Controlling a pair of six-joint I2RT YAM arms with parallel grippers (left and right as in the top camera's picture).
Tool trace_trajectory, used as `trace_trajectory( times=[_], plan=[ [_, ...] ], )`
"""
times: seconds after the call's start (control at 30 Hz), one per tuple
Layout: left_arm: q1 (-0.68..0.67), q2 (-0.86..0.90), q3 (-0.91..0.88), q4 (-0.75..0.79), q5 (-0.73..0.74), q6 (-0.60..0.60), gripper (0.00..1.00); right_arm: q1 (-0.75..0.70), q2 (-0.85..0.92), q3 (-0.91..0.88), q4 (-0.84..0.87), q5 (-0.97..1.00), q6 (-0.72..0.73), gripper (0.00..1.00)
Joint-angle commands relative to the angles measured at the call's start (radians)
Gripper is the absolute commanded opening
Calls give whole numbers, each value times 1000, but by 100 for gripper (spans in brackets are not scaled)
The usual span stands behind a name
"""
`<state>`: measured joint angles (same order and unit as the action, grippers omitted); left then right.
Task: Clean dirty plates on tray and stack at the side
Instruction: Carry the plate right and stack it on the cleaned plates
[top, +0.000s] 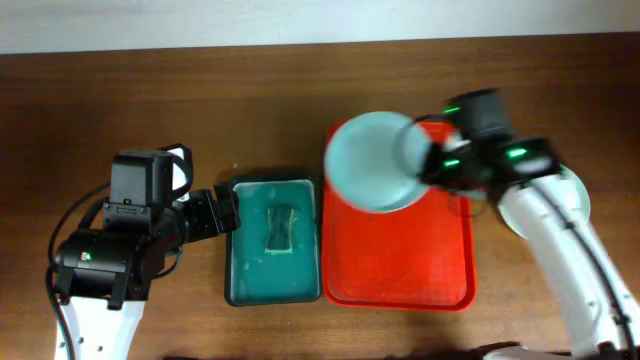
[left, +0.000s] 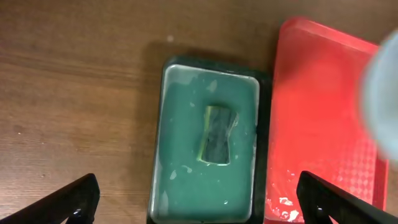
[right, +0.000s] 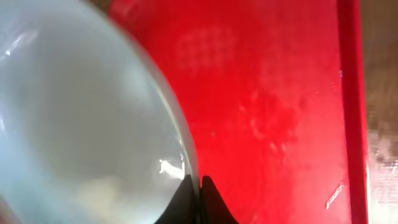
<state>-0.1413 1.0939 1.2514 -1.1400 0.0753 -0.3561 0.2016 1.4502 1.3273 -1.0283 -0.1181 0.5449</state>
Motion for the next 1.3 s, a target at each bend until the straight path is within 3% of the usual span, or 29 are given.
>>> trace_trajectory(
  times=[0.0, 0.17, 0.27, 0.37, 0.43, 0.5, 0.63, 0.67, 0.77, 0.87, 0.97, 1.07, 1.17, 1.23, 1.27],
  plan=[
    [5, -5, 13, 0, 4, 5, 99, -423, 3, 16, -59, -185, -116, 4],
    [5, -5, 13, 0, 4, 5, 99, -908, 139, 11, -51, -112, -148, 4],
    [5, -5, 13, 0, 4, 5, 99, -1028, 311, 11, -34, -131, -145, 4],
    [5, -5, 13, 0, 4, 5, 99, -1042, 455, 11, -12, -168, -148, 4],
    [5, -5, 13, 0, 4, 5, 99, -1034, 455, 14, -14, -297, -225, 32],
    [5, -5, 13, 0, 4, 5, 99, -1012, 386, 14, -36, -320, -256, 41],
    [5, -5, 13, 0, 4, 5, 99, -881, 69, 14, -73, -323, -281, 43],
    [5, -5, 13, 0, 4, 5, 99, -763, -116, 14, -95, -270, -287, 43],
    [5, -5, 13, 0, 4, 5, 100, -663, -238, 14, -97, -42, -254, 48],
    [5, -5, 13, 0, 4, 5, 100, -653, -239, 13, -164, -79, -255, 48],
    [5, -5, 13, 0, 4, 5, 100, -595, -234, 13, -248, -424, -563, 45],
    [5, -5, 13, 0, 4, 5, 99, -441, -239, 13, -364, -442, -646, 43],
    [5, -5, 13, 0, 4, 5, 99, -219, -254, 13, -359, -373, -597, 45],
    [5, -5, 13, 0, 4, 5, 99, -134, -244, 6, -356, -31, -347, 52],
    [5, -5, 13, 0, 4, 5, 99, -137, -237, -9, -356, -6, -333, 52]
  ],
)
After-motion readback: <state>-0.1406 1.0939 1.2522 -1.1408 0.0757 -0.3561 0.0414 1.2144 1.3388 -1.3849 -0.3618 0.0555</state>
